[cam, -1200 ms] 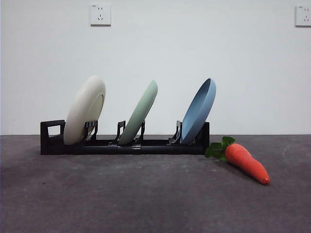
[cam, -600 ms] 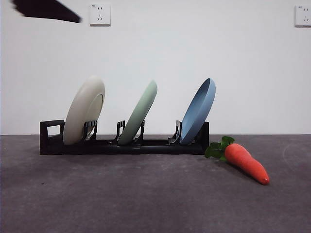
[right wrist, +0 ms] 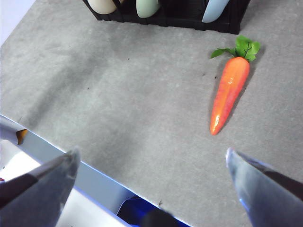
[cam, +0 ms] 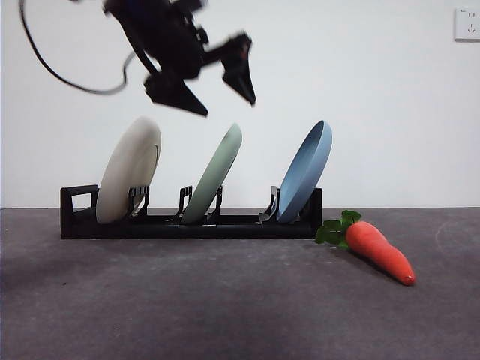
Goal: Take the green plate from the plate rack,put the plate on the table,take the carrot from the table,put the carrot in the plate
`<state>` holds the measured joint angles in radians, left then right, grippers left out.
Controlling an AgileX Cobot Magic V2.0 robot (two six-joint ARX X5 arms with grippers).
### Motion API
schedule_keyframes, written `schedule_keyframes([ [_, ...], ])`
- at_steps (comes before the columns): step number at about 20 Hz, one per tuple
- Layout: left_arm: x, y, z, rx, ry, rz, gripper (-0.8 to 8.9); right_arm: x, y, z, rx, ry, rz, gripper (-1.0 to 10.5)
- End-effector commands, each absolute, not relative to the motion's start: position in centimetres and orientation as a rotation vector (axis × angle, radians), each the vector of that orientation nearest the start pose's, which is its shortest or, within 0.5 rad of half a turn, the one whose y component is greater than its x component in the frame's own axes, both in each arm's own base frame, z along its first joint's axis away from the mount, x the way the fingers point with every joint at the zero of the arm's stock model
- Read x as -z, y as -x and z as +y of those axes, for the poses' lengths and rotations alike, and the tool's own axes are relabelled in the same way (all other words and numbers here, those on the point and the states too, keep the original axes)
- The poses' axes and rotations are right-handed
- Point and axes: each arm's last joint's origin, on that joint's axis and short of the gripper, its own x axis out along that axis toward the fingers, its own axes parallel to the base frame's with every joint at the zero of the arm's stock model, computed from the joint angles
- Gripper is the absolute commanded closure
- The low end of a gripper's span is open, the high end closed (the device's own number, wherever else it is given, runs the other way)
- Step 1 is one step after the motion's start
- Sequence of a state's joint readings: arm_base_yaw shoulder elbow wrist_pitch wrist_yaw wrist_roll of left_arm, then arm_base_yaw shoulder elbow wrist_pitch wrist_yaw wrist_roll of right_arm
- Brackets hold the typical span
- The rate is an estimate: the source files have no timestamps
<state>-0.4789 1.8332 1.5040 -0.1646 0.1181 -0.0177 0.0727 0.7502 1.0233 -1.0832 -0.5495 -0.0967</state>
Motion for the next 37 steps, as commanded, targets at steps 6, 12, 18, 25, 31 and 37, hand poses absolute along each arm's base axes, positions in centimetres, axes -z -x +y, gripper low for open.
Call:
schedule_keyframes([
  [6, -25.1, -39.4, -20.8, 0.523, -0.114, 0.537, 4.20, -34.1, -11.0, 2.3, -0.626, -0.105, 0.766, 2.3],
  [12, -25.1, -39.3, -21.0, 0.597, -0.093, 0.546, 8.22, -34.1, -11.0, 2.3, -0.626, -0.104, 0.766, 2.3],
  [18, -25.2, -39.4, -20.8, 0.612, -0.035, 0.564, 8.22, -34.1, -11.0, 2.3, -0.625, -0.104, 0.766, 2.3],
  [25, -28.1, -38.9, -20.1, 0.683, 0.086, 0.532, 8.22, -34.1, -11.0, 2.3, -0.626, -0.104, 0.766, 2.3],
  [31, -36.0, -35.6, -19.0, 0.798, 0.110, 0.450, 8.22, -34.1, -11.0, 2.3, -0.626, -0.104, 0.766, 2.3],
  [37, -39.5, -26.8, -18.9, 0.777, -0.261, 0.590, 8.21, -34.0, -11.2, 2.4, -0.625, -0.108, 0.776, 2.3],
])
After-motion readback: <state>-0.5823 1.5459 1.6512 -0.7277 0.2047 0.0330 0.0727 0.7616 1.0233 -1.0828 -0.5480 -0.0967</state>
